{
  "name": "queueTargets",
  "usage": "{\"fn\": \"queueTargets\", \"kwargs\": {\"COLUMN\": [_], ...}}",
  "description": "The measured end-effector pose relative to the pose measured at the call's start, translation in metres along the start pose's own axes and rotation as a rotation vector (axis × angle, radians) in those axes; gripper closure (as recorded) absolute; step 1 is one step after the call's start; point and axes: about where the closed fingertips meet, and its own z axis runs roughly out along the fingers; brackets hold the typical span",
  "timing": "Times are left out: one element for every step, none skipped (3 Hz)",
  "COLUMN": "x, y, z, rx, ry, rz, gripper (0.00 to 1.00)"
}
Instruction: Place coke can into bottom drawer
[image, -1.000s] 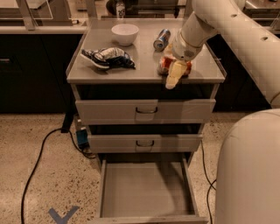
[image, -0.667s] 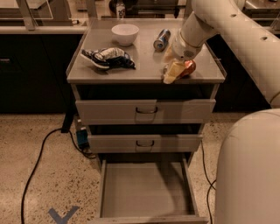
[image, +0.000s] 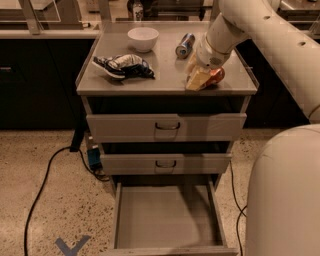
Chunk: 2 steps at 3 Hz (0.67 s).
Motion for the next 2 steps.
{"fn": "queueTargets", "kwargs": {"x": [0.0000, 0.0000], "y": [0.0000, 0.0000], "z": [0.0000, 0.0001], "rx": [0.000, 0.000], "ry": [0.000, 0.000], "rz": [0.000, 0.000], "gripper": [1.00, 1.00]}}
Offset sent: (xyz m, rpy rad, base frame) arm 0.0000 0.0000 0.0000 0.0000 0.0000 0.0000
